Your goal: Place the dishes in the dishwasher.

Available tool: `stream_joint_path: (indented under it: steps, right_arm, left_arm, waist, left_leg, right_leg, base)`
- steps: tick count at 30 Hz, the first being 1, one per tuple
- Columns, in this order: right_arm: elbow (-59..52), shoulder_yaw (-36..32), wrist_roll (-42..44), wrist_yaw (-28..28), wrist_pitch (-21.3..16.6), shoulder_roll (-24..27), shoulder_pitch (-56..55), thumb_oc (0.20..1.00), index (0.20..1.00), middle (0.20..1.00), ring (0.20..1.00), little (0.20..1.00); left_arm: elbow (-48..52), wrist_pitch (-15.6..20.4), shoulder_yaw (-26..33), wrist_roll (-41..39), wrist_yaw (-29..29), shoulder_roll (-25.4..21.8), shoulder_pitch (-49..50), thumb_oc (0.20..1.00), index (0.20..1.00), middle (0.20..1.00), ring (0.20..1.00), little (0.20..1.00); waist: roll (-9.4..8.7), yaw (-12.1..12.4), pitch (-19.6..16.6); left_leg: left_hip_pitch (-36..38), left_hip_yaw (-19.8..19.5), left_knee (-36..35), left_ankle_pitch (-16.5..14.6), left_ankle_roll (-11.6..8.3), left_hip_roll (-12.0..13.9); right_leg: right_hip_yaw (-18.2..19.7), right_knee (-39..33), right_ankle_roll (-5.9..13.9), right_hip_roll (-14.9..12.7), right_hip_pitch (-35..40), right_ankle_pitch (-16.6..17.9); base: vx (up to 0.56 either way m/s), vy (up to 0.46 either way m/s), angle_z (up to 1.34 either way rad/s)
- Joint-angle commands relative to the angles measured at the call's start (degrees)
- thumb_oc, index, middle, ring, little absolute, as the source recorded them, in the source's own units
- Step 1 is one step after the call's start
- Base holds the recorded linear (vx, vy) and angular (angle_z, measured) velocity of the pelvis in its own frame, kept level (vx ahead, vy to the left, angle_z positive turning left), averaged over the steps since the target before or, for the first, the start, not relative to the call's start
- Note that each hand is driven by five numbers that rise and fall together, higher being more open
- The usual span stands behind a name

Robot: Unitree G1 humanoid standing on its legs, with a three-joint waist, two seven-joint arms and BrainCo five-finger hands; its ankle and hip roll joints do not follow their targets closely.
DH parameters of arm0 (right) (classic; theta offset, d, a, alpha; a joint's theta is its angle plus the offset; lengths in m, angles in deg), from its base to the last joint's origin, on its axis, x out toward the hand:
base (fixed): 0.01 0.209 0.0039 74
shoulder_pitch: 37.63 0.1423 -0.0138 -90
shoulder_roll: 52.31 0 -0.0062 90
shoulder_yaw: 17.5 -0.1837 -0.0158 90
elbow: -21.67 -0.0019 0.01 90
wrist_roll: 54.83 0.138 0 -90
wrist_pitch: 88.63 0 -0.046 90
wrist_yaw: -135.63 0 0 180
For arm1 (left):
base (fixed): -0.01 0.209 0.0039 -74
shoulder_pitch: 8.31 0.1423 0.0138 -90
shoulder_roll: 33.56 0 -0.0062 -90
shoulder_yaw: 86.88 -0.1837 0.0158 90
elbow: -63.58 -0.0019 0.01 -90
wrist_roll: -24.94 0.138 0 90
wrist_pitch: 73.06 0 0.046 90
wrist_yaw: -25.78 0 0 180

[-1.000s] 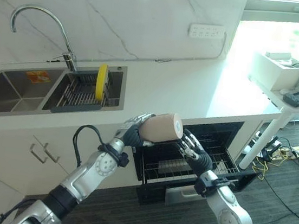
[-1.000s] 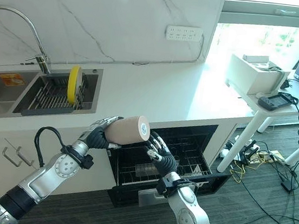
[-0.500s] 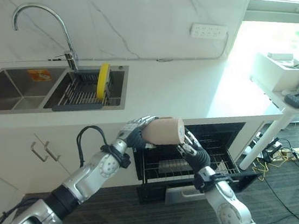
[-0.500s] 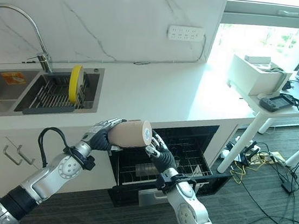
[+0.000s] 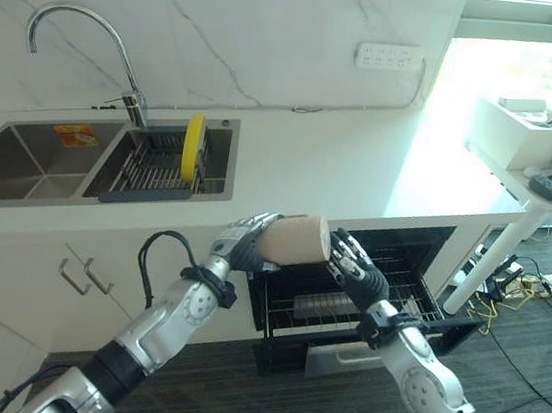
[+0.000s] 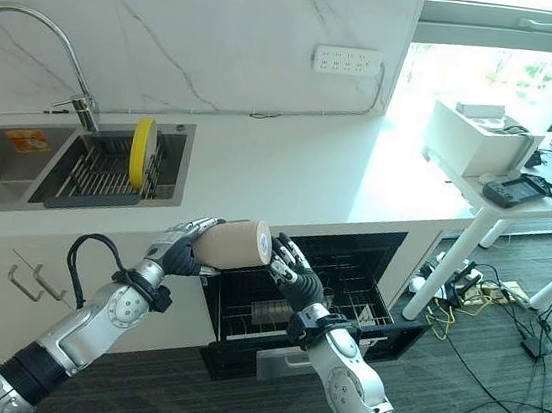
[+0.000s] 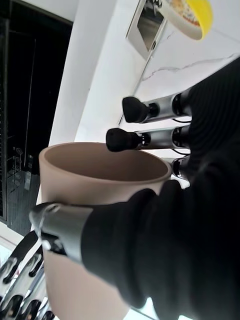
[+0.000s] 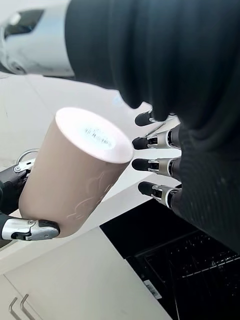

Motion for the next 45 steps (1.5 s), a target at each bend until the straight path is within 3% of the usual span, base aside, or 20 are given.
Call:
stream_joint_path:
  steps: [1,8,17,24,25,31,36,45]
  right_arm:
    - [-4.6,-2.1,0.3,-0.8,-3.2,-2.3,2.8,1.000,1.000,1.000,1.000,1.000]
    - [-1.0,-5.2,-8.4,-0.8,-2.7,0.1,3.0,1.000,1.000,1.000,1.000,1.000]
    - [7.2,-4.0,-37.3,-6.0,2.2,12.3,12.7,1.000,1.000,1.000,1.000,1.000]
    - [9.6,1.7,-55.4,-5.1,3.6,17.6,20.1,1.000,1.000,1.000,1.000,1.000]
    - [10.2,3.8,-61.3,-4.5,4.5,18.2,21.8,1.000,1.000,1.000,1.000,1.000]
    - [11.3,9.4,-69.0,-5.5,7.0,17.3,26.4,1.000,1.000,1.000,1.000,1.000]
    - [11.9,11.8,-72.8,-6.1,8.3,15.2,26.3,1.000,1.000,1.000,1.000,1.000]
    - [15.6,15.7,-81.3,-7.7,14.3,11.2,27.5,1.000,1.000,1.000,1.000,1.000]
  left_arm:
    - [-4.0,1.1,1.5,2.7,-2.7,-2.9,-8.6,0.200,0.200,0.200,0.200,0.200]
    - [-6.7,3.6,1.6,5.5,0.2,-6.6,-10.1,0.200,0.200,0.200,0.200,0.200]
    - [-10.8,5.3,-2.3,7.4,6.1,-9.4,-15.6,0.200,0.200,0.200,0.200,0.200]
    - [-12.4,5.1,-6.0,7.1,9.7,-9.7,-18.9,0.200,0.200,0.200,0.200,0.200]
    - [-12.5,4.5,-7.3,7.9,11.1,-9.5,-19.8,0.200,0.200,0.200,0.200,0.200]
    - [-13.3,3.2,-11.4,9.1,17.2,-9.8,-23.3,0.200,0.200,0.200,0.200,0.200]
    - [-14.5,2.4,-12.2,10.7,18.7,-8.8,-23.9,0.200,0.200,0.200,0.200,0.200]
    - [-16.9,-3.4,-14.6,12.9,26.6,-6.5,-26.9,0.200,0.200,0.200,0.200,0.200]
  waist:
    - [-1.18,0.3,-1.0]
    - [-0.99,0.0,-1.5]
    - [-2.12,0.6,-2.2]
    - [-2.31,0.7,-2.0]
    - [-2.24,0.6,-1.8]
    - [-1.91,0.5,-1.2]
    - [-1.69,0.3,-1.0]
    - [-1.31,0.2,-0.7]
  left_leg:
    - [2.6,-5.4,0.1,-4.6,0.29,-0.4]
    - [2.7,-5.2,0.1,-4.7,0.21,-0.4]
    - [2.6,-5.7,0.1,-4.8,-0.05,-0.3]
    - [2.4,-6.1,0.1,-4.9,-0.03,-0.3]
    - [2.5,-6.1,0.1,-5.0,-0.02,-0.3]
    - [2.6,-6.2,0.1,-5.1,0.07,-0.5]
    - [2.7,-6.1,0.1,-5.2,0.15,-0.5]
    - [2.6,-6.4,0.1,-5.5,0.23,-0.8]
  right_leg:
    - [-1.7,0.7,1.56,0.1,-2.5,2.2]
    - [-1.5,0.6,1.66,0.0,-2.5,2.2]
    - [-1.9,0.7,1.76,0.0,-2.4,2.3]
    - [-1.4,0.8,1.78,0.3,-2.5,2.2]
    - [-1.3,0.8,1.84,0.4,-2.5,2.2]
    - [-0.9,0.9,1.94,0.5,-2.5,2.0]
    - [-0.7,1.1,1.95,0.6,-2.5,1.8]
    - [-0.9,1.4,1.80,0.7,-2.5,1.3]
  base:
    - [0.00,0.000,0.00]
    - [0.00,0.000,0.00]
    - [0.00,-0.010,0.01]
    - [0.00,0.000,0.00]
    - [0.00,0.000,0.00]
    - [0.00,0.000,0.00]
    - [0.00,0.000,0.00]
    - [0.00,0.001,-0.01]
